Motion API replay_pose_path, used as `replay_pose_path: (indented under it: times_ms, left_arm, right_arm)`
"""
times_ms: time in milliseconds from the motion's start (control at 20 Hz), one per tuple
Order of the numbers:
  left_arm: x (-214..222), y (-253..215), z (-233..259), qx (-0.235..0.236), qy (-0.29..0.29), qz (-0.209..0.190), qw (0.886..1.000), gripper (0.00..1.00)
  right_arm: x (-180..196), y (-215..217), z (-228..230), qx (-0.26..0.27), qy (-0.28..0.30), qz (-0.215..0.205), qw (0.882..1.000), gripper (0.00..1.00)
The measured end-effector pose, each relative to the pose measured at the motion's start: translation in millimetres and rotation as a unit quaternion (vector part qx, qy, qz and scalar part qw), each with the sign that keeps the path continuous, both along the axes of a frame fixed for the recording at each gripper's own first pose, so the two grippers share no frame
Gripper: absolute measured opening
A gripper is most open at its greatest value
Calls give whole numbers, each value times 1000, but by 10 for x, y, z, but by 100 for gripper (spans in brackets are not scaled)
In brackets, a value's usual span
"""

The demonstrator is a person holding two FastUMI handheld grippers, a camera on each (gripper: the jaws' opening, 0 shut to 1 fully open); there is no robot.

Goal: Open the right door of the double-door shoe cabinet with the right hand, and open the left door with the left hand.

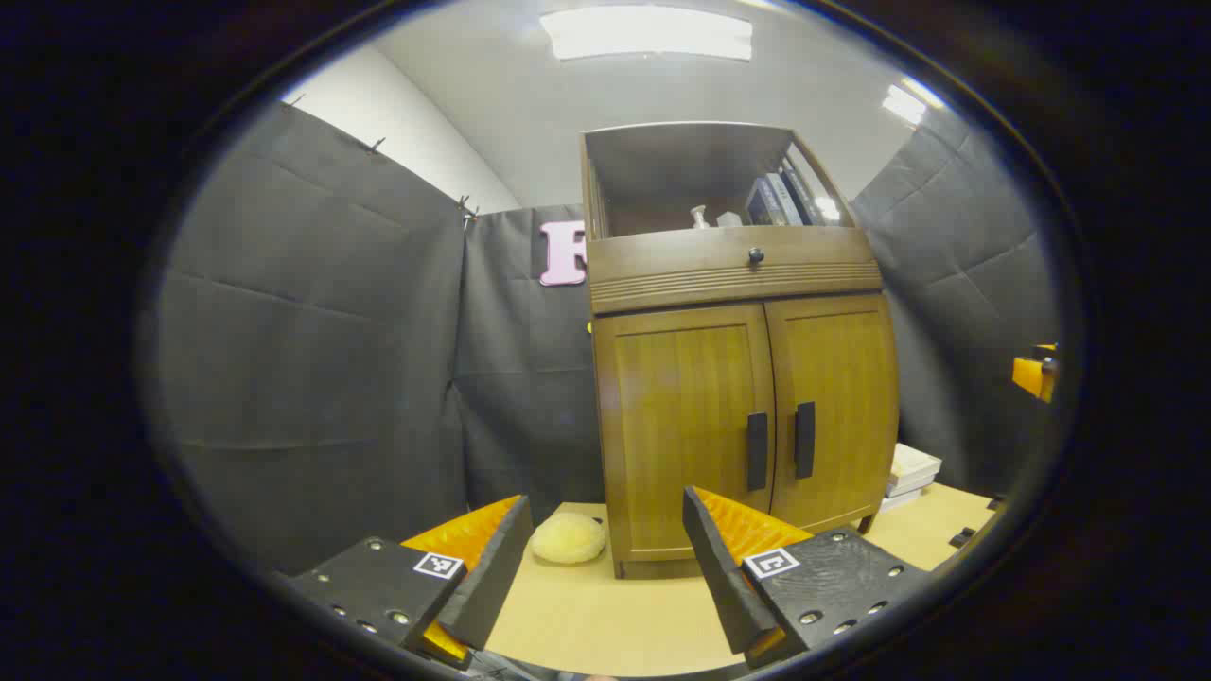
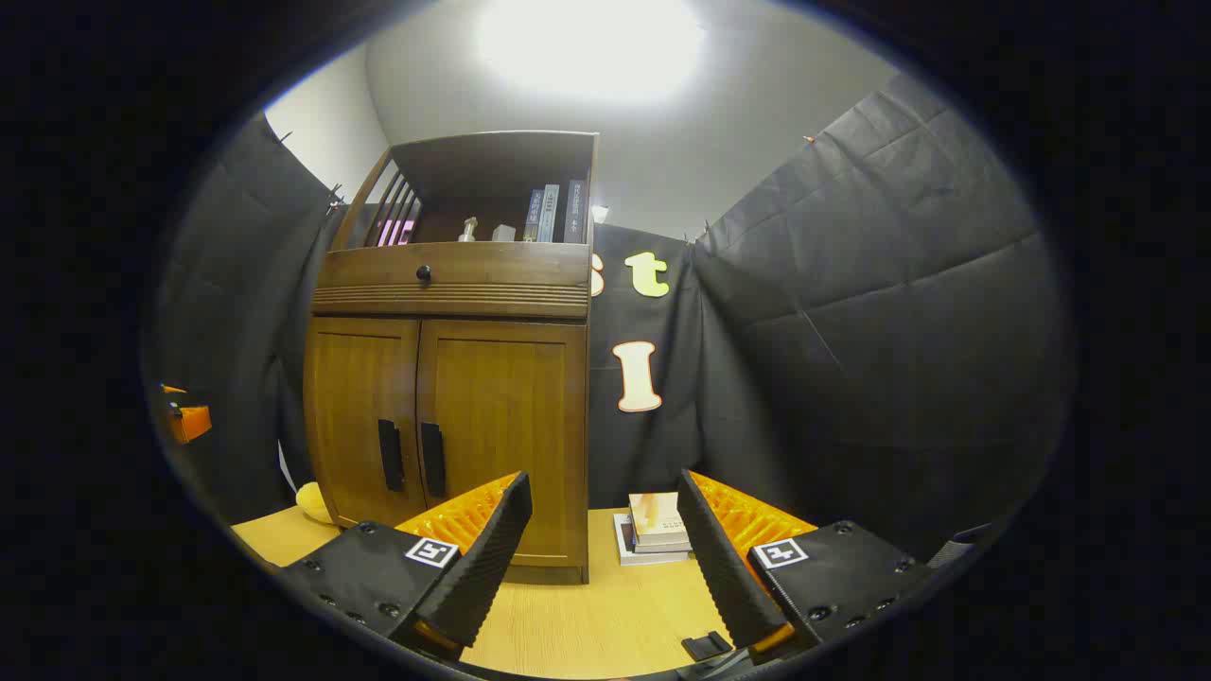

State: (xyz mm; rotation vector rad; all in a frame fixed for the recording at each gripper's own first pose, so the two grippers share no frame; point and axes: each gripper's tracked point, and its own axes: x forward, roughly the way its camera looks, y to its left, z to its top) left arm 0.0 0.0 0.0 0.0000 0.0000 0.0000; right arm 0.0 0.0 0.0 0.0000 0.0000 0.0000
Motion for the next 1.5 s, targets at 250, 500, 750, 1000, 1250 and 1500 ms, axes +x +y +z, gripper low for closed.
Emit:
replay_pose_path:
  times_ms: [250,500,750,1000,1250,1500]
  left_arm:
    - [-68,27,43,6,-6,5,1000,90]
    - [-122,42,43,7,-7,11,1000,90]
    - [-151,57,42,13,-9,20,1000,90]
    - [-160,72,36,15,-10,30,999,90]
    - [-194,136,21,8,-6,45,999,91]
    - [-183,154,-24,5,-5,66,998,90]
  right_arm:
    - [5,-29,1,-6,3,-1,1000,96]
    - [-5,21,-19,-2,6,6,1000,97]
    - [39,155,-17,-10,6,18,1000,97]
    - [134,330,25,-12,-3,33,999,98]
    - [310,568,86,2,-10,47,999,97]
    - [576,903,73,14,-11,73,997,98]
